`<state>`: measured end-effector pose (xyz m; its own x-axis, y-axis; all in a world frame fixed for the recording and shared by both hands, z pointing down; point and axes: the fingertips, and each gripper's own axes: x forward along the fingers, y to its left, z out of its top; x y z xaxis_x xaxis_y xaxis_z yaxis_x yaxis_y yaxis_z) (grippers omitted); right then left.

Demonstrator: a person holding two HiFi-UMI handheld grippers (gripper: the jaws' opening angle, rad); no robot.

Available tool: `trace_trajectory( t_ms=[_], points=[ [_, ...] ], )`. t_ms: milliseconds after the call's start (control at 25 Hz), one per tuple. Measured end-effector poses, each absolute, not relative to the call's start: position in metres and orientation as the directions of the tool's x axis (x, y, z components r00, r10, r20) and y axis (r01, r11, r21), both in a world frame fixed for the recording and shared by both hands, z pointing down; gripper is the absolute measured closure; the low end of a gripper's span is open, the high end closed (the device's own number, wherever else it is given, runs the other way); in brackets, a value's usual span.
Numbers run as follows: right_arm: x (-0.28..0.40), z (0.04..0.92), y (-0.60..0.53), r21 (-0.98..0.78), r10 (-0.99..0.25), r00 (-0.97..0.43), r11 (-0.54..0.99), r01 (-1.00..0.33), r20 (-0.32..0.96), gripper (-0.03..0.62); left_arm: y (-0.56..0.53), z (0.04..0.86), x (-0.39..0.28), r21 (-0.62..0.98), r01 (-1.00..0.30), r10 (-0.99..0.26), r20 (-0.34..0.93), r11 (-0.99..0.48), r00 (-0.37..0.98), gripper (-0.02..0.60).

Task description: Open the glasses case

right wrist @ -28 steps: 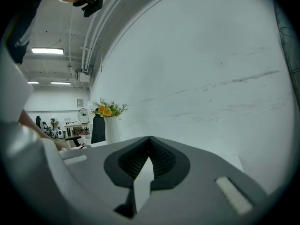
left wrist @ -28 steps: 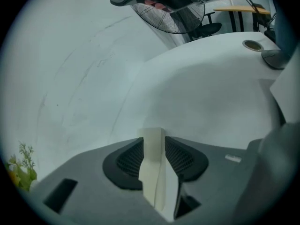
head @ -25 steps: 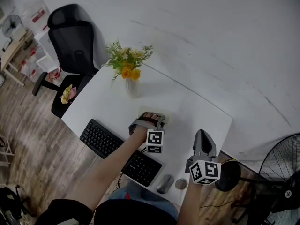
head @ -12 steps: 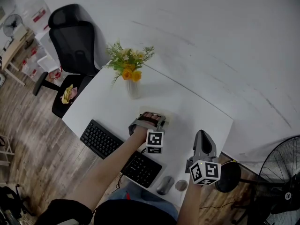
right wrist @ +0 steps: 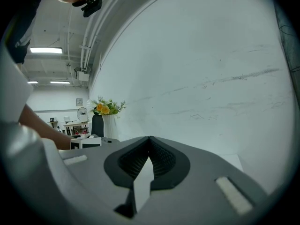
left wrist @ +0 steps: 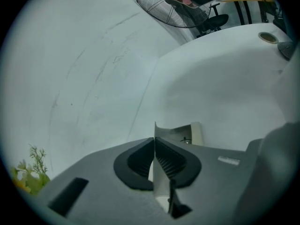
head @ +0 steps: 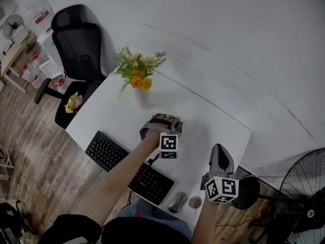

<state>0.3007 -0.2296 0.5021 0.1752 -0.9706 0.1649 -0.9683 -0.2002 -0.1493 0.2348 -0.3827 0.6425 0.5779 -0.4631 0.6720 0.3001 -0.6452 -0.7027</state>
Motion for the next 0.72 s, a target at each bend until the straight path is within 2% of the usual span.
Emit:
trace_trajectory(
  t_ms=[560, 720],
  points=[
    [0.309, 0.505, -0.219, -0.140, -0.965, 0.183, -0.210, -0.968, 0.186, 0.582, -0.426, 0.654, 0.254, -0.695, 0.310, -0.491, 0.694, -0.649, 0.526, 0.531],
    [0.310, 0.504, -0.218, -0.140, -0.965, 0.186, -0.213, -0.967, 0.187, 0.582, -0.426, 0.652, 0.260, -0.702, 0.265, -0.487, 0.670, -0.661, 0.560, 0.531]
  ],
)
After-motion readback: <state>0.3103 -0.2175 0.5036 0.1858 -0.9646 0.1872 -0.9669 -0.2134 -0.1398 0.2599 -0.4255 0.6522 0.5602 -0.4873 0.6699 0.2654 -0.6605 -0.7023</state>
